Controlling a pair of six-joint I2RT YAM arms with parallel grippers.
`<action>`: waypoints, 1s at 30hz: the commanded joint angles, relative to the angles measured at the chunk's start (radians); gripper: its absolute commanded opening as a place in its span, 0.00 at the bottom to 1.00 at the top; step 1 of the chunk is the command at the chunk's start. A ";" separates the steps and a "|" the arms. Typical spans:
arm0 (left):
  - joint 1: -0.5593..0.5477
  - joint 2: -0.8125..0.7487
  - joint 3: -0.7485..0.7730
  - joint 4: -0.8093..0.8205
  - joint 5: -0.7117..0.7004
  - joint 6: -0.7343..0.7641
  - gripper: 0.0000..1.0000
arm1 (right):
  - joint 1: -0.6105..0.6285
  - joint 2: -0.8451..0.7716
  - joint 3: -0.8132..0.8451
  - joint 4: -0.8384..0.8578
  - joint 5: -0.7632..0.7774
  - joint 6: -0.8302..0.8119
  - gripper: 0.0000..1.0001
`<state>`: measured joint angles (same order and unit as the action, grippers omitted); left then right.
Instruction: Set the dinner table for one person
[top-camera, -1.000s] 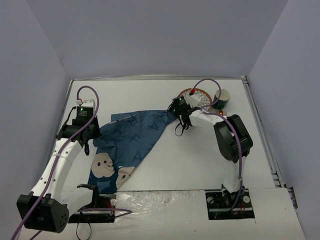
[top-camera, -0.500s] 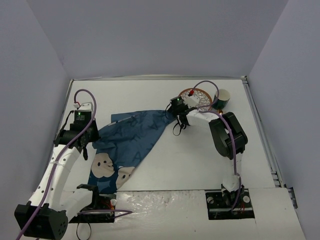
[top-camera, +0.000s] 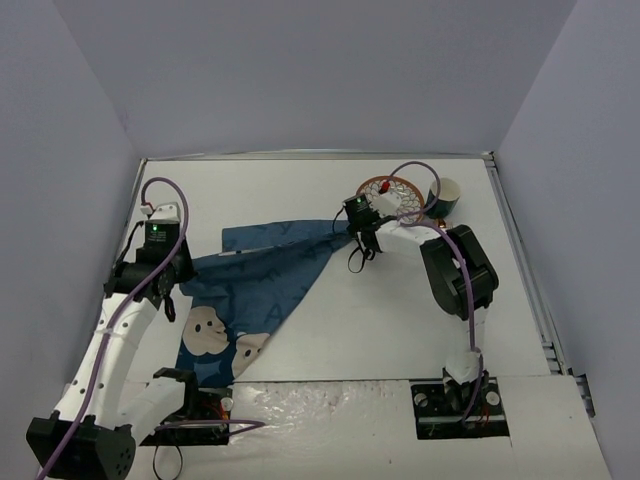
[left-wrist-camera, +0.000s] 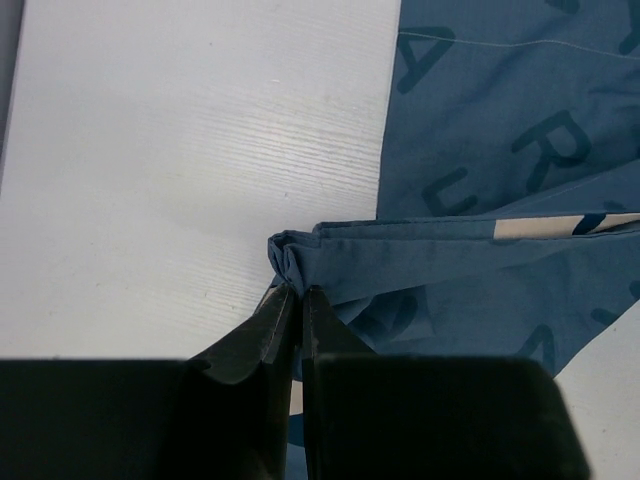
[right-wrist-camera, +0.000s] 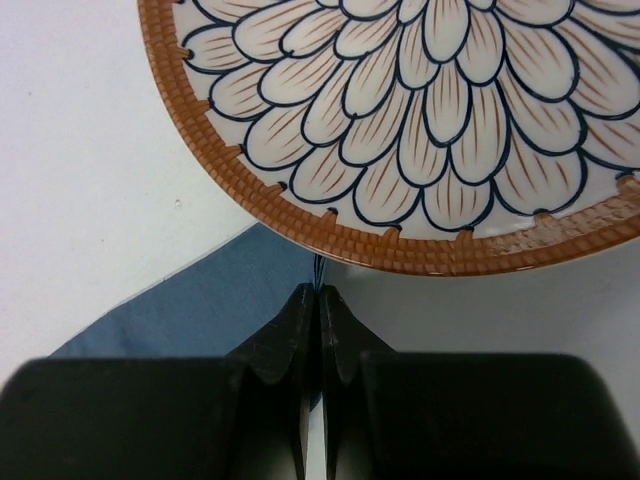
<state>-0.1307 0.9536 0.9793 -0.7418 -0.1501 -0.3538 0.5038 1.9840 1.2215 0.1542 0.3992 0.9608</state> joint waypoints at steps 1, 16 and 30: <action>0.000 -0.010 0.156 0.052 -0.053 -0.003 0.00 | 0.000 -0.242 0.003 0.025 0.088 -0.112 0.00; -0.001 -0.170 0.472 0.073 -0.061 0.161 0.00 | 0.111 -0.782 0.018 -0.103 0.103 -0.505 0.00; -0.001 -0.163 0.418 -0.035 -0.304 0.024 0.00 | 0.220 -0.789 0.154 -0.338 0.145 -0.524 0.00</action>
<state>-0.1310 0.6088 1.4390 -0.7634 -0.1821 -0.2248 0.7283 1.0872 1.2960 -0.1656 0.4774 0.4546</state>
